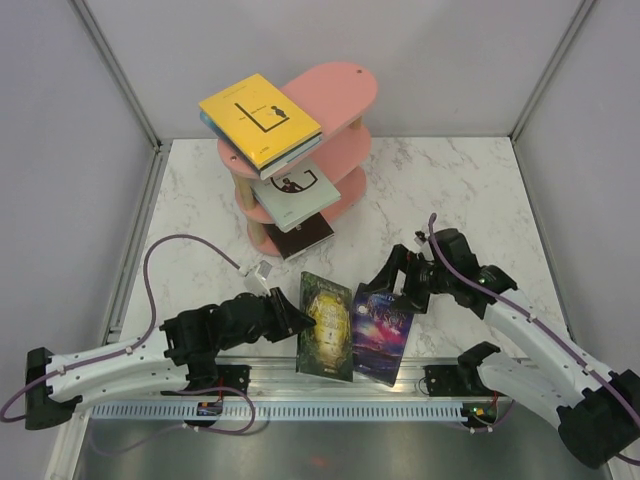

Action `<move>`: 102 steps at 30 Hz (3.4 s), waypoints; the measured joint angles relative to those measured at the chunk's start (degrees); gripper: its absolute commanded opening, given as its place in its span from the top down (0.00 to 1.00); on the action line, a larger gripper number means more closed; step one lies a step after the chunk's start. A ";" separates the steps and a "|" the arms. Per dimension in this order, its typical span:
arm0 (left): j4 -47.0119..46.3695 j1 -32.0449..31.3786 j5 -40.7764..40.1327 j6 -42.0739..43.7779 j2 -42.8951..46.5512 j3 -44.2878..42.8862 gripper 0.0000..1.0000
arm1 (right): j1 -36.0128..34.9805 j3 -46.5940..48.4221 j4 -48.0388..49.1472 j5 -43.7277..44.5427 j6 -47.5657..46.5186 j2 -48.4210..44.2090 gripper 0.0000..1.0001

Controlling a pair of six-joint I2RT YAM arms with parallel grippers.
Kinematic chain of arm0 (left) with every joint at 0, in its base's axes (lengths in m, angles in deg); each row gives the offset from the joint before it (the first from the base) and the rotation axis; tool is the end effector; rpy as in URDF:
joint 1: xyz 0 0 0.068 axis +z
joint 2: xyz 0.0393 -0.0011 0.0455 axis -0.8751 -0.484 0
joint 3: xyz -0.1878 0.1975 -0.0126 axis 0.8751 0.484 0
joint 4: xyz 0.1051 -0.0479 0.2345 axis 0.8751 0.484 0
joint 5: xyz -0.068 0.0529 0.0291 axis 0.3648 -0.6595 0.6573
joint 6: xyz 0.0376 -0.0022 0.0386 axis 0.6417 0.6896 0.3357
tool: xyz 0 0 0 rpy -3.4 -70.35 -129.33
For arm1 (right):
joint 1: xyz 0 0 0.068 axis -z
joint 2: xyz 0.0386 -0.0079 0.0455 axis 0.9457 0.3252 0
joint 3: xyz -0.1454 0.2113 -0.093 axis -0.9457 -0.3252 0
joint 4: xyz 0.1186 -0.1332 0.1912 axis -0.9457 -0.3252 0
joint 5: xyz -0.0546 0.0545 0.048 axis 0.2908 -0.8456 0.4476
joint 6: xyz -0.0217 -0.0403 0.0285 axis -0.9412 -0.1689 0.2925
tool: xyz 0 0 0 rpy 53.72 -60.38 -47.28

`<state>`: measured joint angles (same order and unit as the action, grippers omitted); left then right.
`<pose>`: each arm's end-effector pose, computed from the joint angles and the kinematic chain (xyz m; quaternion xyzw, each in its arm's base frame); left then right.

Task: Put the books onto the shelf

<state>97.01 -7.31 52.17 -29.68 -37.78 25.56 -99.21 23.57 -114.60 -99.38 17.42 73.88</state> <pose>0.0618 -0.1369 0.2342 -0.0939 0.8548 -0.4491 0.2424 0.1543 0.1020 0.2419 0.1241 0.9016 0.4006 0.1057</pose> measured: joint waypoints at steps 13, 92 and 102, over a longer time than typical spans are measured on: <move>1.20 -0.02 -10.25 -0.09 11.58 -5.99 0.98 | -1.22 -18.67 23.56 -12.63 19.50 -15.72 0.02; 17.68 -0.02 -12.66 -5.88 16.68 -7.78 0.20 | 3.28 26.62 30.14 -11.82 -7.76 52.13 0.38; 18.36 -0.02 -12.66 -5.86 13.49 -7.80 0.20 | 3.89 26.01 24.72 -9.25 -10.14 53.13 0.29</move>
<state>115.37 -7.33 39.51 -35.54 -24.30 17.76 -95.32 49.58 -89.88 -108.62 7.28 127.02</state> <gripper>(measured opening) 0.804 0.710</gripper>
